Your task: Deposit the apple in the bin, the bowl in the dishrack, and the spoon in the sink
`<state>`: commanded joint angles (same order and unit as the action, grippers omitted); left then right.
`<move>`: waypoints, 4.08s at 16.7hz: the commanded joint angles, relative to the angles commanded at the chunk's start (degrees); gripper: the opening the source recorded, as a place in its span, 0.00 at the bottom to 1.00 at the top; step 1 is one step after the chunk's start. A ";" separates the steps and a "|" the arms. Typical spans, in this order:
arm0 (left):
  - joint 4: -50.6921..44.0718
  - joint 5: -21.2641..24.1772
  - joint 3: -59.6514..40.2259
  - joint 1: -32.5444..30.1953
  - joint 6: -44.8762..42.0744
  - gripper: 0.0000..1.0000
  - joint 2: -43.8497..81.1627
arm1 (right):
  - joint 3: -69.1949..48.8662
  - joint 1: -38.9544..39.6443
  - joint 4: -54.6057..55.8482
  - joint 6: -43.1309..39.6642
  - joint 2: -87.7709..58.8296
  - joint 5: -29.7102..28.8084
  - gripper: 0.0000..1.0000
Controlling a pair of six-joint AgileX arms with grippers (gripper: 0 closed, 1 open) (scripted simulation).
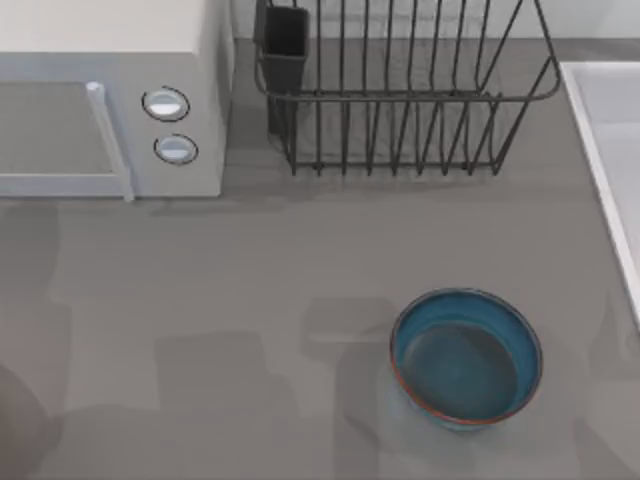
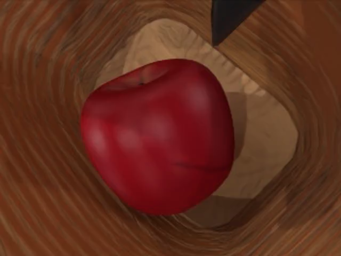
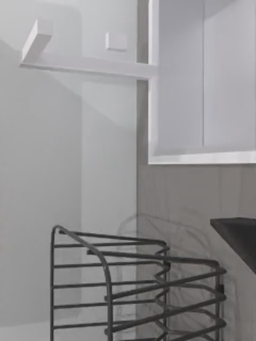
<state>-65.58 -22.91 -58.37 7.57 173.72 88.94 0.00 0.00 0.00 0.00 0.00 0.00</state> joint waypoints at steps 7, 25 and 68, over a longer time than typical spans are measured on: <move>3.14 2.01 3.70 -0.15 -8.60 1.00 -6.41 | 0.00 0.00 0.00 0.00 0.00 0.00 1.00; 43.55 17.32 40.61 -4.41 -128.73 1.00 -65.18 | 0.00 0.00 0.00 0.00 0.00 0.00 1.00; 65.58 22.91 58.37 -7.57 -173.72 1.00 -88.94 | -73.70 27.07 -67.79 27.72 -95.15 0.07 1.00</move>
<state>0.00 0.00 0.00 0.00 0.00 0.00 -73.70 27.07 -67.79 27.72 -95.15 0.07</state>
